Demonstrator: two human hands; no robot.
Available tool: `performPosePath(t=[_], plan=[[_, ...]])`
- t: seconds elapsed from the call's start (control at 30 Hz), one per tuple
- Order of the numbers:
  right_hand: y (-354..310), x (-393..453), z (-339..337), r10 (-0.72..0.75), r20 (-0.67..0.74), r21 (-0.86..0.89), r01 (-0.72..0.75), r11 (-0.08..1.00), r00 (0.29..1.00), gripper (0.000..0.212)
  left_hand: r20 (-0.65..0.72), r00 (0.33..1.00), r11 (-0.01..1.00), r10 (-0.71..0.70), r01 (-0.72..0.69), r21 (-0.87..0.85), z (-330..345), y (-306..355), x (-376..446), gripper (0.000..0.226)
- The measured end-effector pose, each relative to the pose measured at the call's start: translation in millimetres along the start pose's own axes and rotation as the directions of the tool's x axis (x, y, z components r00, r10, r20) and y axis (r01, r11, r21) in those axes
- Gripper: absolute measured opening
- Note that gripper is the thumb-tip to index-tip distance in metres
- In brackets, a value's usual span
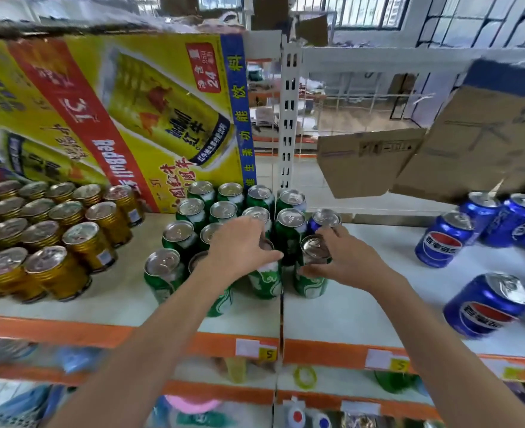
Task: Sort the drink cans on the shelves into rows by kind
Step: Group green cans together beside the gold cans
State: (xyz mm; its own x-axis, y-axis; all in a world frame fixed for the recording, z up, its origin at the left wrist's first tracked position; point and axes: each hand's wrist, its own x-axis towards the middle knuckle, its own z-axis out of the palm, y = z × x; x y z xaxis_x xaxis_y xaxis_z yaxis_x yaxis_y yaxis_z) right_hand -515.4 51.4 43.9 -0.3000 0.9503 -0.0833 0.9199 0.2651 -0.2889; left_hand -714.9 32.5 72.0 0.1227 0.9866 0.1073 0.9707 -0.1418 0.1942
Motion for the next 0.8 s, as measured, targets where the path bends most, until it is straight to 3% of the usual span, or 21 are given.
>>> performPosePath(t=[0.07,0.17,0.27,0.37,0.5,0.8], plan=[[-7.1,0.2,-0.2,0.013,-0.021,-0.023,-0.014,1.0,1.0,0.087,-0.005,1.0,0.995,0.012,-0.012,0.103,3.5,2.8,1.3,0.054],[-9.2,4.5,-3.2,-0.066,0.023,0.135,0.062,0.989,0.998,0.074,0.032,0.999,0.985,0.039,-0.044,0.164,1.8,0.7,7.5,0.056],[-11.0,8.5,-6.8,-0.127,0.082,0.274,0.1,0.956,0.988,0.069,0.171,0.977,0.991,0.131,-0.134,0.006,-2.7,-11.4,13.0,0.057],[-12.5,13.0,-6.2,-0.115,0.096,0.248,0.088,0.965,0.989,0.068,0.304,0.905,0.954,0.299,-0.284,-0.094,-3.8,-19.0,13.5,0.069],[-18.8,12.6,-2.6,-0.024,0.043,0.177,0.016,0.984,0.999,0.073,0.25,0.906,0.94,0.341,-0.334,-0.068,-3.2,-22.5,13.5,0.066],[-35.3,1.9,2.1,-0.034,0.005,0.215,0.032,0.976,0.999,0.065,0.26,0.897,0.929,0.358,-0.369,-0.007,-6.3,-37.9,9.0,0.067]])
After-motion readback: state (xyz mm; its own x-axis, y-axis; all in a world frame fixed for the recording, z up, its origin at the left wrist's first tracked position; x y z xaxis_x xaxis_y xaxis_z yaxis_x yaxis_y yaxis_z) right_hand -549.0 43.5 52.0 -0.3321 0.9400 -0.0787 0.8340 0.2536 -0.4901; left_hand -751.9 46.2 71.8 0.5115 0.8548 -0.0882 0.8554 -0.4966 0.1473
